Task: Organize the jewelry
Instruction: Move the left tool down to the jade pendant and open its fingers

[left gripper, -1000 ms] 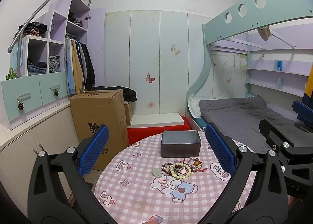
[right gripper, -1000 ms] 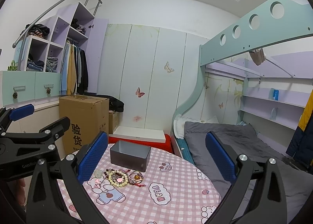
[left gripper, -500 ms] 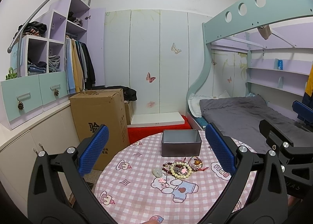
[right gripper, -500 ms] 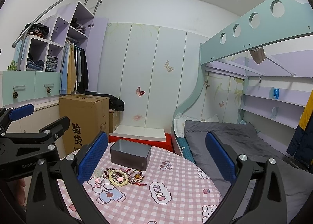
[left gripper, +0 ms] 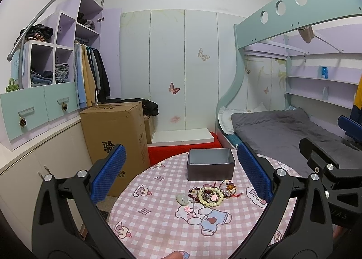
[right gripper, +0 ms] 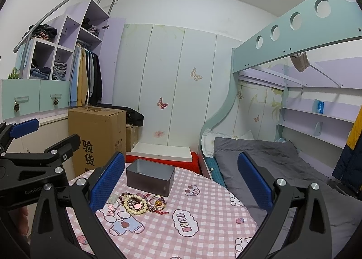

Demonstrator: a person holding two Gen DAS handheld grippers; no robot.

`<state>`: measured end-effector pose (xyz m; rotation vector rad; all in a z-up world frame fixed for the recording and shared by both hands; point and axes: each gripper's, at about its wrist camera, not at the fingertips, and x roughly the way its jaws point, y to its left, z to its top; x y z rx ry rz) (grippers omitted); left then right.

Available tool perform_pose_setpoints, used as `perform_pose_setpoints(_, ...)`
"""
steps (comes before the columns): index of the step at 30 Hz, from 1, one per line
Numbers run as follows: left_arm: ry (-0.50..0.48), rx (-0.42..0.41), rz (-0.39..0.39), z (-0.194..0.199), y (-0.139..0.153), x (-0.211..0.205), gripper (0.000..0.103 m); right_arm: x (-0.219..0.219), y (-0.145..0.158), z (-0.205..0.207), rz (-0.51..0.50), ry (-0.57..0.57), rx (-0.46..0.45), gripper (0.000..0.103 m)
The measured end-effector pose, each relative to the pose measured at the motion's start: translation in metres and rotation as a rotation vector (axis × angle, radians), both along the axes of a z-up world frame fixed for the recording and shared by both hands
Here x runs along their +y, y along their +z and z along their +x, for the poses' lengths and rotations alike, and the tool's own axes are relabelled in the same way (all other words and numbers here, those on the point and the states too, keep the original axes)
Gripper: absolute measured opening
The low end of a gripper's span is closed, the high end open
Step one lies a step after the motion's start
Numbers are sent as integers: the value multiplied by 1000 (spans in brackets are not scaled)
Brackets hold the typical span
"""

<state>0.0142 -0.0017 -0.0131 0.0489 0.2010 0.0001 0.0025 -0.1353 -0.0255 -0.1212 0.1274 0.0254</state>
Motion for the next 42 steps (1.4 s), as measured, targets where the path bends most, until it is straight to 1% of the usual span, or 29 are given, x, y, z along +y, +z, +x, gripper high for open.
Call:
perform_pose_setpoints(5, -14, 26, -11, 10, -5, 2, 97, 1, -3, 7, 0, 14, 29, 96)
perform_pose_setpoints(9, -9, 63, 0, 21, -12, 2, 97, -2, -5, 17, 14, 43, 58, 96)
perform_pose_setpoints(12, -28, 85, 5, 29, -20, 4, 97, -2, -9, 23, 17, 21, 71, 96)
perform_pose_setpoints(15, -33, 110, 9, 39, -29, 10, 97, -4, -16, 31, 23, 27, 98, 96)
perform_pose_setpoints(18, -38, 170, 0, 52, -42, 17, 97, -10, -25, 38, 60, 30, 123, 96)
perform_pose_setpoints(20, -56, 245, -20, 66, -56, 24, 97, -14, -32, 45, 76, 27, 153, 96)
perform_pose_setpoints(23, -80, 338, -44, 82, -77, 32, 97, -19, -41, 59, 95, 33, 216, 96)
perform_pose_setpoints(27, -135, 464, -80, 104, -105, 35, 97, -24, -57, 78, 114, 36, 315, 96)
perform_pose_setpoints(32, -173, 555, -100, 127, -130, 27, 97, -28, -80, 98, 122, 41, 415, 96)
perform_pose_setpoints(34, -181, 578, -107, 136, -136, 25, 97, -27, -88, 105, 125, 48, 455, 96)
perform_pose_setpoints(36, -175, 592, -115, 147, -141, 23, 97, -27, -94, 111, 122, 51, 476, 96)
perform_pose_setpoints(38, -179, 601, -140, 157, -143, 24, 91, -29, -101, 118, 125, 58, 504, 95)
perform_pose_setpoints(39, -185, 606, -141, 161, -143, 24, 90, -30, -103, 120, 126, 56, 513, 94)
perform_pose_setpoints(40, -180, 614, -128, 168, -145, 21, 87, -32, -106, 124, 132, 57, 526, 90)
perform_pose_setpoints(42, -168, 638, -87, 179, -151, 15, 77, -34, -110, 130, 140, 60, 545, 83)
